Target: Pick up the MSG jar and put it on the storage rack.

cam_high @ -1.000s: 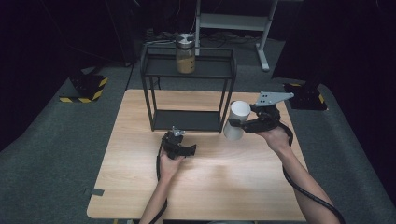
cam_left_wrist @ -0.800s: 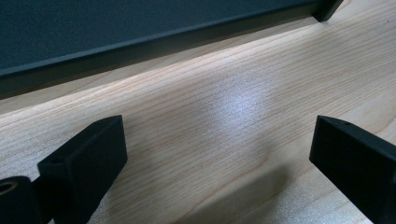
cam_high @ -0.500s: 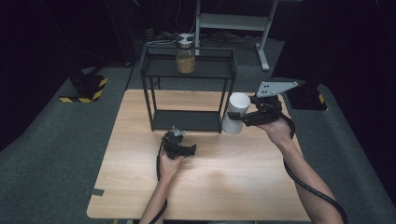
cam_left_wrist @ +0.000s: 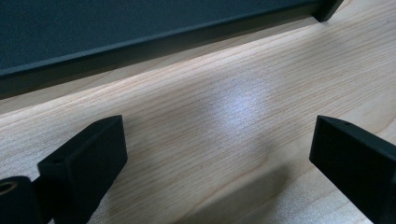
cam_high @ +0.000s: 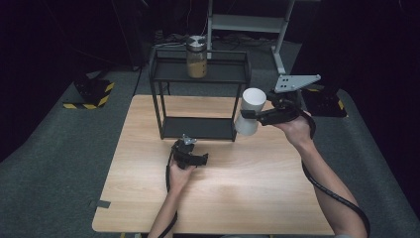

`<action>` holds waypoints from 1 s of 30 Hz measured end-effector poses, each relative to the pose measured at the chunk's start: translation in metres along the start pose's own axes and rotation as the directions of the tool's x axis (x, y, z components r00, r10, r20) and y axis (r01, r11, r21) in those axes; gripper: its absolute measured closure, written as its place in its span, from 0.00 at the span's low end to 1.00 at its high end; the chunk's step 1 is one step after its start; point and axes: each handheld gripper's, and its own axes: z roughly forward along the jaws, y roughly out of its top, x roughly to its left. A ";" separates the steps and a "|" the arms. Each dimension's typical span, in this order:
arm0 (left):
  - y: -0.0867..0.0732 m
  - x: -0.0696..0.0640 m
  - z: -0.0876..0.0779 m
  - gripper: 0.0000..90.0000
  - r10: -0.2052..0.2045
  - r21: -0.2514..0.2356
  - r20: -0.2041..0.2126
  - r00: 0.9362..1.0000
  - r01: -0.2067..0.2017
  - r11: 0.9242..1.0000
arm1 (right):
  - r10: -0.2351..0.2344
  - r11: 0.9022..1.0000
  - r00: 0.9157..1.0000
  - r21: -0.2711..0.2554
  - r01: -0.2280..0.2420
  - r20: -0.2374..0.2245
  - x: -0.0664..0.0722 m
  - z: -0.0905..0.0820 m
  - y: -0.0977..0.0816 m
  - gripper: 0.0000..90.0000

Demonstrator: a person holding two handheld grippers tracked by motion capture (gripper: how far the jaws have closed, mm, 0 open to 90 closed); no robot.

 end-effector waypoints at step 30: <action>0.000 0.001 0.000 0.05 -0.003 -0.003 0.004 1.000 0.003 1.000 | -0.008 0.998 1.000 -0.054 0.010 0.021 -0.014 -0.004 0.048 0.39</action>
